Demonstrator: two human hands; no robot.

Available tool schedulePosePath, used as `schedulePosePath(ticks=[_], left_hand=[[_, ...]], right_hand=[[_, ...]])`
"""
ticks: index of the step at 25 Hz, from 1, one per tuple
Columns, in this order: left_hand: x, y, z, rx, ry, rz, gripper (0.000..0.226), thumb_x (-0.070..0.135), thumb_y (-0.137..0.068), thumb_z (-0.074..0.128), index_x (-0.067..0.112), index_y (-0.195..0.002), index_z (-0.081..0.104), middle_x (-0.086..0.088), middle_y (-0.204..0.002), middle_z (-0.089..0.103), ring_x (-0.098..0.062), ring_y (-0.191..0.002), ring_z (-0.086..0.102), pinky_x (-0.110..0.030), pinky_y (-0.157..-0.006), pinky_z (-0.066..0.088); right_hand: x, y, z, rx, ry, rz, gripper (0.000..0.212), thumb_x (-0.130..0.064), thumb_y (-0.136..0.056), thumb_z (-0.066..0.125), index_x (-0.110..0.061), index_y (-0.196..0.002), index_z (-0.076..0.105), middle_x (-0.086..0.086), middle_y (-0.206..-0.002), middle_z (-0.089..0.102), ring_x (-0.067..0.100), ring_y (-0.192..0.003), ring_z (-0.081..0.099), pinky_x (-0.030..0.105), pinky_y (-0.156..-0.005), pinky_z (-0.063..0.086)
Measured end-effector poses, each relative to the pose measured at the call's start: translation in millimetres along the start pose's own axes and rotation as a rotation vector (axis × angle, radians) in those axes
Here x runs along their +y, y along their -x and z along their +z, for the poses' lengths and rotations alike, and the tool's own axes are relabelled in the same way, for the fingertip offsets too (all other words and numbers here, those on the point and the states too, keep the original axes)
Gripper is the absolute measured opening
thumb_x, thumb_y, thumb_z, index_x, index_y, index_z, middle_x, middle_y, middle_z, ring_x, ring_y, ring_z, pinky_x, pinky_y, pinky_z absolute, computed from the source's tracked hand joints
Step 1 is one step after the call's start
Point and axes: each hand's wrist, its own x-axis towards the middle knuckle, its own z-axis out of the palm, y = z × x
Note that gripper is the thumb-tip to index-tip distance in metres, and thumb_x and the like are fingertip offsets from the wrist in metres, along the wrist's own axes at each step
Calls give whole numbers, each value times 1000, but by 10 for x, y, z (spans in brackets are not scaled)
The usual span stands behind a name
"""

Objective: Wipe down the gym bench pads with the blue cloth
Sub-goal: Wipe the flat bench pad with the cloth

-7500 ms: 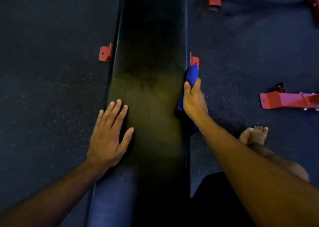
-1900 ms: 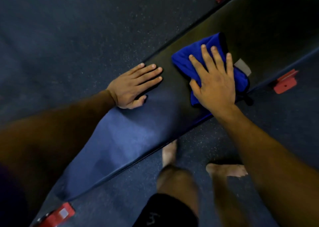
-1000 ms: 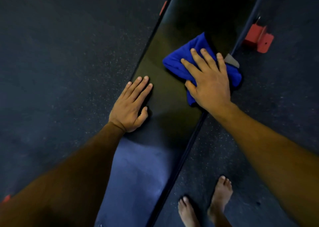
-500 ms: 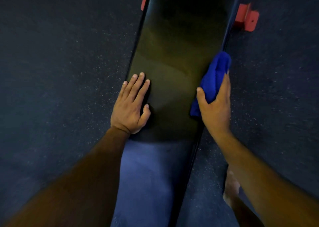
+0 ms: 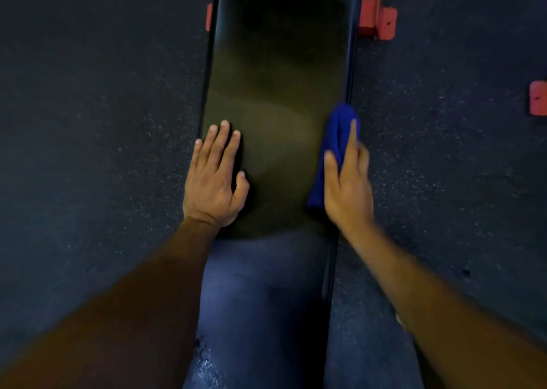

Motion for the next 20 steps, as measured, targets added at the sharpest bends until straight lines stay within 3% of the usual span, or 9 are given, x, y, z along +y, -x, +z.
schedulePosePath(ticks=[2,5,9,12,16,20], left_hand=[[-14,-3,6,0,-15,-12,69,36,-95,39,8,-158,33,-14,-167,24,-29,-156,18,-48,-127,12],[-21,-13,-25,-13,-18,-17,69,37,-95,39,8,-158,33,-14,-167,23,-29,-156,17,-48,-128,11],[-16,-24,-30,-28,-23,-12,69,37,-95,39,8,-158,33,-14,-167,23,-29,-156,17,-47,-128,10],[-14,-16,-22,-25,-21,-15,70,36,-94,39,8,-157,33,-14,-167,23,-29,-156,17,-45,-128,8],[-21,-8,-8,-5,-15,-1,69,36,-95,39,8,-157,32,-14,-167,24,-29,-156,17,-46,-128,9],[-23,-6,-15,1,-15,-4,69,35,-94,40,8,-157,33,-13,-167,24,-29,-156,17,-48,-128,11]], right_hand=[[-121,-531,-34,39,8,-22,63,-49,-103,31,-36,-156,-1,8,-152,29,25,-106,59,47,-87,53],[-145,-655,-49,21,-35,-26,63,-46,-104,33,-33,-157,2,6,-154,27,13,-113,51,30,-88,46],[86,260,66,-13,29,5,61,-52,-102,29,-41,-155,0,-3,-162,11,27,-138,39,44,-104,44],[157,913,90,-68,52,33,64,-53,-98,28,-44,-152,-4,-5,-162,9,22,-143,31,42,-111,38],[76,416,28,-23,56,-16,64,-51,-100,30,-41,-154,-3,2,-154,22,32,-120,54,49,-92,51],[-210,-680,-11,65,85,48,63,-48,-104,32,-34,-156,0,9,-145,35,29,-103,61,54,-87,53]])
